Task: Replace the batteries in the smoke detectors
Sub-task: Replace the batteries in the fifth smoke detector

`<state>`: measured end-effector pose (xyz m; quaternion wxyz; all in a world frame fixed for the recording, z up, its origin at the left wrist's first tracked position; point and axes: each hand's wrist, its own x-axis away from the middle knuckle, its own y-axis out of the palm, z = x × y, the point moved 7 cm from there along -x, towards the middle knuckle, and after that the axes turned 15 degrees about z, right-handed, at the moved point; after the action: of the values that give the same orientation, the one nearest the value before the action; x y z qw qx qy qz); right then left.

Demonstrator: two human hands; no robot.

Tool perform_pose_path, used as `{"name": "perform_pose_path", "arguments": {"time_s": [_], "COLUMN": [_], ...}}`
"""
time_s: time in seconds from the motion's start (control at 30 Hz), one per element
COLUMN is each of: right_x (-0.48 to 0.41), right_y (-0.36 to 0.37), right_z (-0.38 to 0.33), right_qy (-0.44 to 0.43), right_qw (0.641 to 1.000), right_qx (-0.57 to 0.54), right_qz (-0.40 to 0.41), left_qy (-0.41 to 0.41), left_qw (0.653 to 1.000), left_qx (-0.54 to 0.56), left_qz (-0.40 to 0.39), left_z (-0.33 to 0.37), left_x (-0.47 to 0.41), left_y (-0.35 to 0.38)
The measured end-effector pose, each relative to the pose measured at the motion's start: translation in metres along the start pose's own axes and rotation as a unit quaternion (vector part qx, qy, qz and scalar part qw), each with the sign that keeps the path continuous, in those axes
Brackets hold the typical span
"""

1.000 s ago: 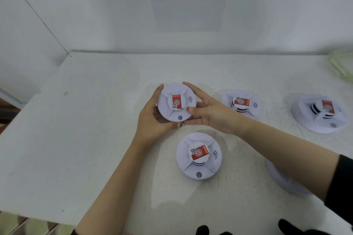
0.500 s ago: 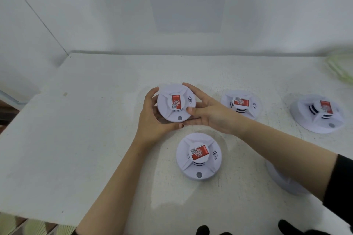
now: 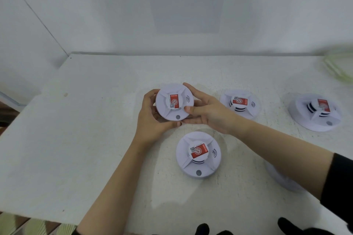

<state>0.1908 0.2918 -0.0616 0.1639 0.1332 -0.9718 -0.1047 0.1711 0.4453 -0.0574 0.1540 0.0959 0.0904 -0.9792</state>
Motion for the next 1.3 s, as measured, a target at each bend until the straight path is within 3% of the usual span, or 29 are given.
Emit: {"name": "perform_pose_path", "arguments": {"time_s": [0.5,0.6,0.77,0.97,1.17,1.3], "right_x": [0.001,0.002,0.004,0.004,0.012,0.022], "right_y": [-0.001,-0.001,0.0,-0.008,-0.005,-0.008], "right_z": [-0.003,-0.004,-0.005,-0.004,-0.015,-0.018], "right_qy": [-0.055,-0.097,-0.144,-0.122,-0.111,-0.042], "right_qw": [0.996,0.988,0.966,0.939,0.945,0.945], "right_qx": [0.039,0.056,0.109,0.199,0.228,0.273], "right_qz": [0.064,0.104,0.187,0.253,0.205,0.177], "left_qy": [0.031,0.055,0.03,0.033,0.057,-0.042], "left_qw": [0.999,0.995,0.991,0.987,0.983,0.977], "left_qx": [-0.032,-0.079,-0.123,-0.154,-0.172,-0.204], "left_qz": [0.02,0.025,0.033,0.03,0.006,-0.041], "left_z": [0.005,0.005,0.006,0.007,0.013,0.014], "left_x": [-0.002,-0.003,0.002,0.002,0.004,0.001], "left_y": [-0.006,-0.008,-0.007,-0.005,0.002,0.008]}}
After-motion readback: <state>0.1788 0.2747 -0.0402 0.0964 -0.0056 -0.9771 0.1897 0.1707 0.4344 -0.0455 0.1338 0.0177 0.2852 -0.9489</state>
